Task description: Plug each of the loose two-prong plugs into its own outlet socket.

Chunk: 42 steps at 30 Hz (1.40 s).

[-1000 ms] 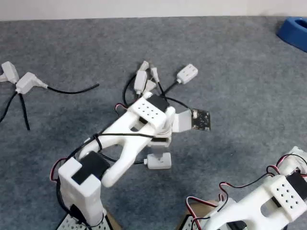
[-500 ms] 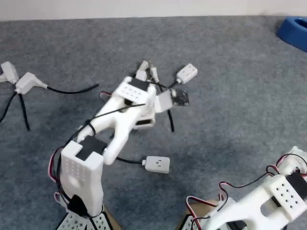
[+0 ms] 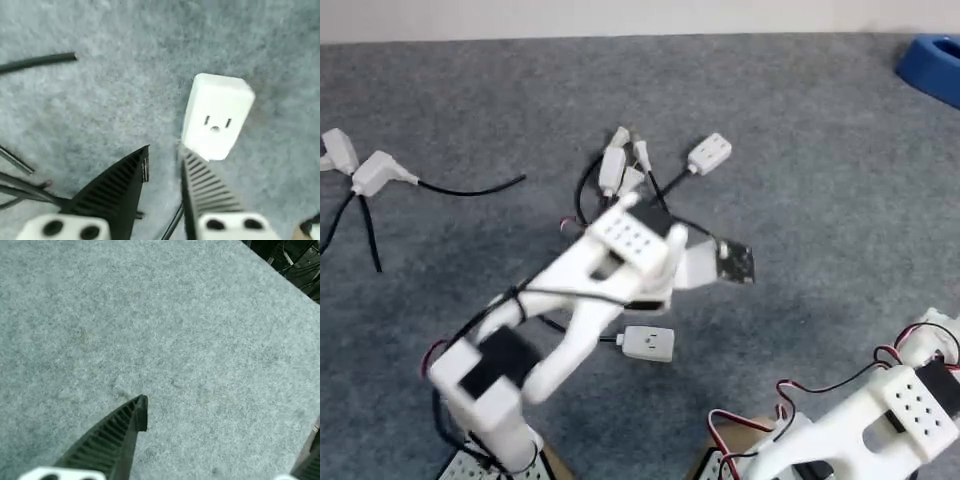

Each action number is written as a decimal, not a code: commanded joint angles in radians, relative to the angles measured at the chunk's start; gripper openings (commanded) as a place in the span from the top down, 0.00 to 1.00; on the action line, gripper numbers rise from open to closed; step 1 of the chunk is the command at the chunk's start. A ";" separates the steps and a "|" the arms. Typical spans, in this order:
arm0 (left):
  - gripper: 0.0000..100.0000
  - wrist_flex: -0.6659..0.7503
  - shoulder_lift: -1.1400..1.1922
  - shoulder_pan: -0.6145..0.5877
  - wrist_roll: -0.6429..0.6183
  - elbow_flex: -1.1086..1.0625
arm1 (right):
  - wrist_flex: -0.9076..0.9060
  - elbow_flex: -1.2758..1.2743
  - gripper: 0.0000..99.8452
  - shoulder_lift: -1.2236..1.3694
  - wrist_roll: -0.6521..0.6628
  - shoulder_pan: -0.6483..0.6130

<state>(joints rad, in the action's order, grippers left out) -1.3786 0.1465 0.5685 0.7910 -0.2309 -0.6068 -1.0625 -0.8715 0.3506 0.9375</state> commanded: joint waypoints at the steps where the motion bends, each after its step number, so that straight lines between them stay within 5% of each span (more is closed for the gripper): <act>1: 0.81 0.181 -0.177 0.008 -0.054 -0.228 | 0.001 0.008 0.52 -0.015 0.017 -0.001; 16: 0.79 0.242 -0.179 0.012 -0.052 -0.320 | -0.001 -0.012 0.52 -0.015 0.020 -0.002; 21: 0.79 0.379 -0.176 0.001 -0.049 -0.372 | -0.001 -0.012 0.52 -0.015 0.023 -0.002; 28: 0.79 0.425 0.051 -0.054 -0.049 -0.219 | -0.002 -0.013 0.52 -0.015 0.025 0.001; 42: 0.79 0.152 0.110 -0.085 0.025 0.064 | -0.002 -0.015 0.52 -0.015 0.025 0.005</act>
<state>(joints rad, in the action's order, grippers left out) -1.1408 0.3199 0.4872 0.8109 -0.2048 -0.6068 -1.0825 -0.8715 0.3659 0.9375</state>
